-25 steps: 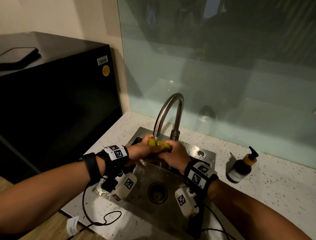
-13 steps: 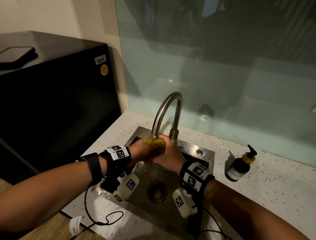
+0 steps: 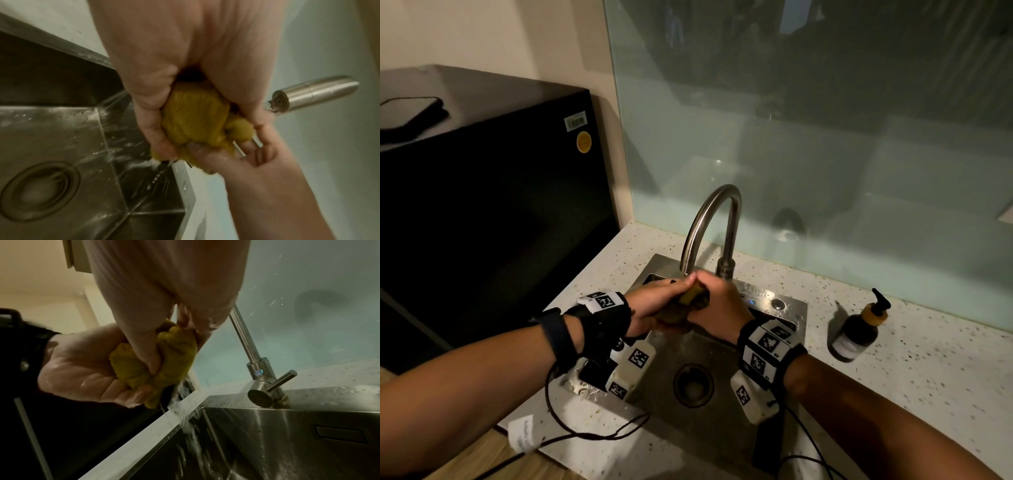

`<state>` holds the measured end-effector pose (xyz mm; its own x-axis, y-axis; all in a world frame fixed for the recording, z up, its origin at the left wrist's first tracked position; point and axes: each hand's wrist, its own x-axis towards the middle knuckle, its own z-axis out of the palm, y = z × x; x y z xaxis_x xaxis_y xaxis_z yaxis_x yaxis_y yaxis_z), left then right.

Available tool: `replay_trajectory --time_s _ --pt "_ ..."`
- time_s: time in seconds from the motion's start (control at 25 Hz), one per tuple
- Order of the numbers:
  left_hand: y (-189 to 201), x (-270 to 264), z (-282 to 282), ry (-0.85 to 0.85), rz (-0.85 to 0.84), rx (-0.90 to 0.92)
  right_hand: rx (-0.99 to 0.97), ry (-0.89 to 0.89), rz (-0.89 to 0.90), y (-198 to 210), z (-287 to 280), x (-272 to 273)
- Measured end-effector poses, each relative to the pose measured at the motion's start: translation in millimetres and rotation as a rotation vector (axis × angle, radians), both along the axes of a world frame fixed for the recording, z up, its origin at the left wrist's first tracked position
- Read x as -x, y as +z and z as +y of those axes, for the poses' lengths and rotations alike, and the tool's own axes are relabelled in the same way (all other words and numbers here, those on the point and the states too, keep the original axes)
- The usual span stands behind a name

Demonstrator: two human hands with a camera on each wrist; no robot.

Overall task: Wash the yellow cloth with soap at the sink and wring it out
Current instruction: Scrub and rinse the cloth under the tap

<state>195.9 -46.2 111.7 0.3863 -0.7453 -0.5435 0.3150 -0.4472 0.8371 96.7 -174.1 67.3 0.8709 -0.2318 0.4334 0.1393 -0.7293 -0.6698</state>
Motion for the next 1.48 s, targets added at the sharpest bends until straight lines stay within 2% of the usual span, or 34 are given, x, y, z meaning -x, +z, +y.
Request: replay_trajectory --time_s 0.04,0.12,0.2,0.28,0.48,0.6,0.76,0.84,0.88,0.96,1.08,1.16,1.28,1.48 --pt "-2 0 0 0.011 -0.006 -0.008 -0.023 -0.035 -0.002 2 -2 1" --pt "-8 -3 -2 0.036 -0.015 -0.027 -0.104 -0.115 0.169 8 -2 4" --pt "-9 -1 -4 0.120 -0.018 -0.031 -0.186 -0.073 0.417 12 1 6" --pt "-9 0 -8 0.170 -0.039 -0.025 -0.258 0.000 0.483 11 5 8" --pt "0 1 -5 0.047 -0.049 -0.080 -0.116 -0.078 0.281 6 9 7" --pt "-1 -6 -2 0.034 0.018 -0.021 0.032 -0.126 0.096 0 -1 4" --pt "-3 -9 3 -0.045 -0.159 -0.040 -0.045 -0.158 0.067 3 -6 4" --pt "-3 -4 4 -0.026 -0.067 -0.016 0.003 -0.098 0.013 -2 -5 1" --pt "-3 -1 3 0.000 -0.010 0.002 0.018 -0.078 0.005 -4 -3 0" --pt "-6 1 -1 0.051 0.036 0.047 -0.080 -0.082 0.065 -2 0 1" --pt "-7 4 -5 0.136 0.001 0.108 -0.289 -0.081 0.274 4 0 4" --pt "-8 4 -8 0.197 -0.006 0.127 -0.364 -0.017 0.395 2 2 3" --pt "-6 3 -8 0.194 -0.074 0.083 -0.268 0.029 0.330 -2 5 1" --pt "6 2 1 0.034 -0.041 0.028 -0.041 -0.084 0.120 4 4 4"
